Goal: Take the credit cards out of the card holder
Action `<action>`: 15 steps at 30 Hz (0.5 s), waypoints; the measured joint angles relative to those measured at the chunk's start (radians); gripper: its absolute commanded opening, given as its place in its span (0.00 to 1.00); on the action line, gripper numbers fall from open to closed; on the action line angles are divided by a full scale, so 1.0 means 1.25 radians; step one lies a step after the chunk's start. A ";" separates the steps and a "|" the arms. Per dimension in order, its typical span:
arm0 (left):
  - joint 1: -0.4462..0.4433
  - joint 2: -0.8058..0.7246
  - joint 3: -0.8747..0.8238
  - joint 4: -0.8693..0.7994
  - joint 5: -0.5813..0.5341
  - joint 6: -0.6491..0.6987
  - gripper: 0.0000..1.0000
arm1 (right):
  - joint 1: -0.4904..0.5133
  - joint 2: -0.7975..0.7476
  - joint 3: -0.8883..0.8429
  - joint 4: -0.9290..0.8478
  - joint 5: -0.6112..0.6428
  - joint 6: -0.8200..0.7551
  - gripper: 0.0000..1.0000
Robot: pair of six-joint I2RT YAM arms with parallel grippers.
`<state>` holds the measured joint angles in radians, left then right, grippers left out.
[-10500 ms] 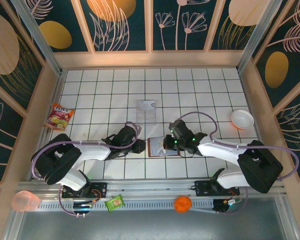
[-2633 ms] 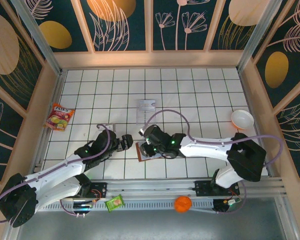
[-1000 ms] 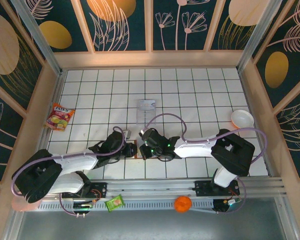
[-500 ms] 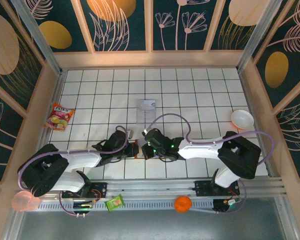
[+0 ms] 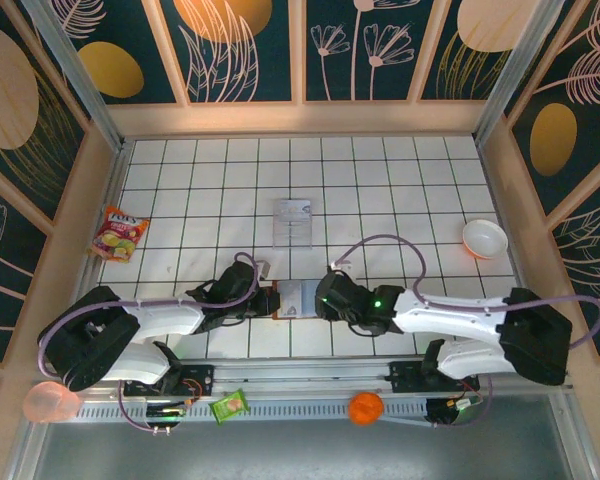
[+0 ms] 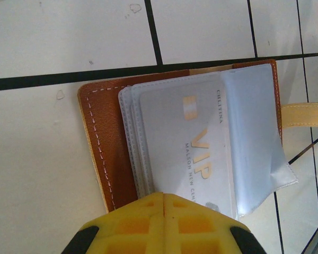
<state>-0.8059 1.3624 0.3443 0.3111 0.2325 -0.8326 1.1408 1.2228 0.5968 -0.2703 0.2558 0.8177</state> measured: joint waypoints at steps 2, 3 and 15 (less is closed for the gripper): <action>-0.001 0.000 0.001 0.000 0.000 0.000 0.00 | 0.000 -0.022 0.021 -0.025 0.020 -0.005 0.40; -0.001 0.000 0.001 -0.001 0.000 0.000 0.00 | 0.000 -0.025 0.042 -0.034 0.029 -0.015 0.40; -0.004 -0.004 0.002 -0.007 -0.004 0.000 0.00 | -0.091 0.131 0.063 0.151 -0.219 -0.113 0.15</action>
<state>-0.8104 1.3579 0.3462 0.3019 0.2279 -0.8322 1.0271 1.3869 0.6758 -0.0814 -0.0181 0.6762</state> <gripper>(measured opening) 0.043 0.153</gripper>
